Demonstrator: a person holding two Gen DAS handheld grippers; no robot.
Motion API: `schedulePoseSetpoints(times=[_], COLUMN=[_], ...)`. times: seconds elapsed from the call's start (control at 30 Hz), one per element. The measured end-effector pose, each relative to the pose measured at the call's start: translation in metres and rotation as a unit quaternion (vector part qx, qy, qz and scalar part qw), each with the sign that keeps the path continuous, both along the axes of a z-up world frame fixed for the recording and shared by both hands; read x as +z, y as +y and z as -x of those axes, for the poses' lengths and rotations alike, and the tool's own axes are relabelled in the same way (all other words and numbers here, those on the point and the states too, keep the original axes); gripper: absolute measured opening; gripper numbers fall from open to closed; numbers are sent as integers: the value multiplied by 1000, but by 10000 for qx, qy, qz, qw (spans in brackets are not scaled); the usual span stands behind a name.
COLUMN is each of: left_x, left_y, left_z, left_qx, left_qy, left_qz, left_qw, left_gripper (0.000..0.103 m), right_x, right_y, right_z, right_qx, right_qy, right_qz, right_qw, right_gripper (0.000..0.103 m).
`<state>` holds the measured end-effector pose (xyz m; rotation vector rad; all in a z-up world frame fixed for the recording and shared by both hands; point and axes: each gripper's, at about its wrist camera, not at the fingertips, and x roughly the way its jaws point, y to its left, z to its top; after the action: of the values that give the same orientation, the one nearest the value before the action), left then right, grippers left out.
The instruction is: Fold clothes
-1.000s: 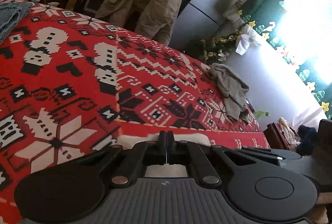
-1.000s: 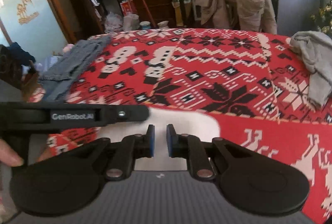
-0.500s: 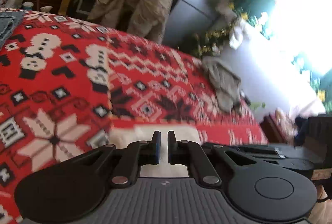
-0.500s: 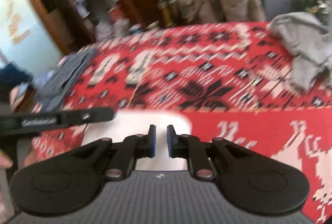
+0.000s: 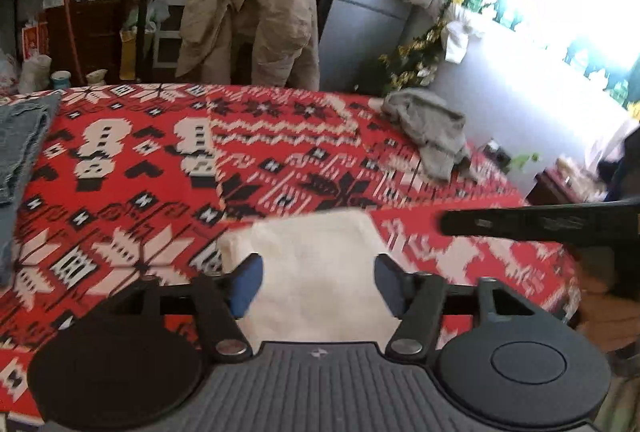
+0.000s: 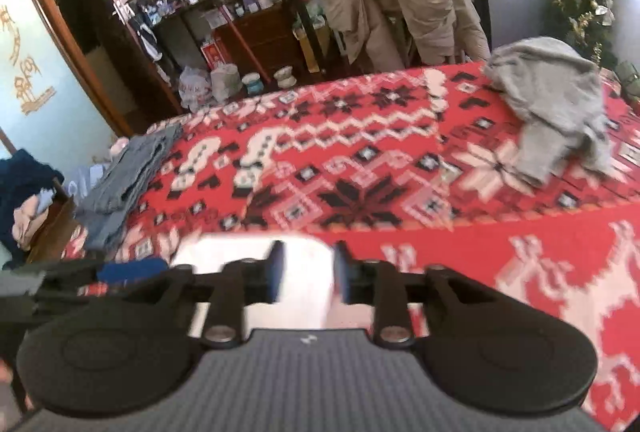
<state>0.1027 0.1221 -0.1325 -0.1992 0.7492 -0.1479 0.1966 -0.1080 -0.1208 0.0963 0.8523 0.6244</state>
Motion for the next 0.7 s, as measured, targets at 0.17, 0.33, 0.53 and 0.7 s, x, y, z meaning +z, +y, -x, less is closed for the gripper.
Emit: schedulePoseSetpoints(times=[0.17, 0.33, 0.53, 0.7], left_x=[-6, -3, 1, 6], left_y=[-19, -30, -36, -28], left_z=[23, 49, 61, 57], left_qx=[352, 346, 263, 541], left_qy=[339, 296, 273, 459], left_qz=[-782, -1189, -1288, -623], left_qw=[9957, 9919, 9909, 9955], left_gripper=[75, 87, 93, 93], right_x=[-7, -24, -29, -31], right_y=[-39, -69, -82, -79], right_z=[50, 94, 129, 137], right_qx=[-99, -507, -710, -902], right_qy=[56, 48, -351, -480], right_qz=[491, 867, 1067, 1160], right_qw=[9987, 9949, 9911, 9880], right_gripper=[52, 96, 102, 102])
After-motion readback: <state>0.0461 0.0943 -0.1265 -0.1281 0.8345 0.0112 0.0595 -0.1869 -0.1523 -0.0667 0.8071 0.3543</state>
